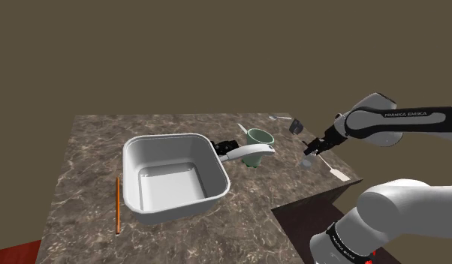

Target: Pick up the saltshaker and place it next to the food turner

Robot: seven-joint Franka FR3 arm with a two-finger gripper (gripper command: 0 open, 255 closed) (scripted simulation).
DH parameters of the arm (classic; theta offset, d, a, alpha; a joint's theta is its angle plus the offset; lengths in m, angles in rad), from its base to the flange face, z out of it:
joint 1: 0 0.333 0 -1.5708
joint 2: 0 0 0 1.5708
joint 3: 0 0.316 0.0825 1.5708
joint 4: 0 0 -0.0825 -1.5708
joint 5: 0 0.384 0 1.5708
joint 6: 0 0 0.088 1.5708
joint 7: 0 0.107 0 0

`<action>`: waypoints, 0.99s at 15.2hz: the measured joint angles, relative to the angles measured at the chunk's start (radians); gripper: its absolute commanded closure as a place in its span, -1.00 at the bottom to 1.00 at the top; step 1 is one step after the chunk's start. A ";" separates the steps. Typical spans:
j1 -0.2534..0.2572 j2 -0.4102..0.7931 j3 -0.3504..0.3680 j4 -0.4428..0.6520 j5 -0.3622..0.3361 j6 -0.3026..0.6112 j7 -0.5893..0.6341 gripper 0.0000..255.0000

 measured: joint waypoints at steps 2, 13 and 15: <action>0.000 0.000 0.000 0.000 0.000 0.000 0.000 -1.00; -0.039 -0.140 0.038 0.057 -0.003 -0.199 0.010 -1.00; -0.039 -0.141 0.038 0.057 -0.003 -0.200 0.010 -1.00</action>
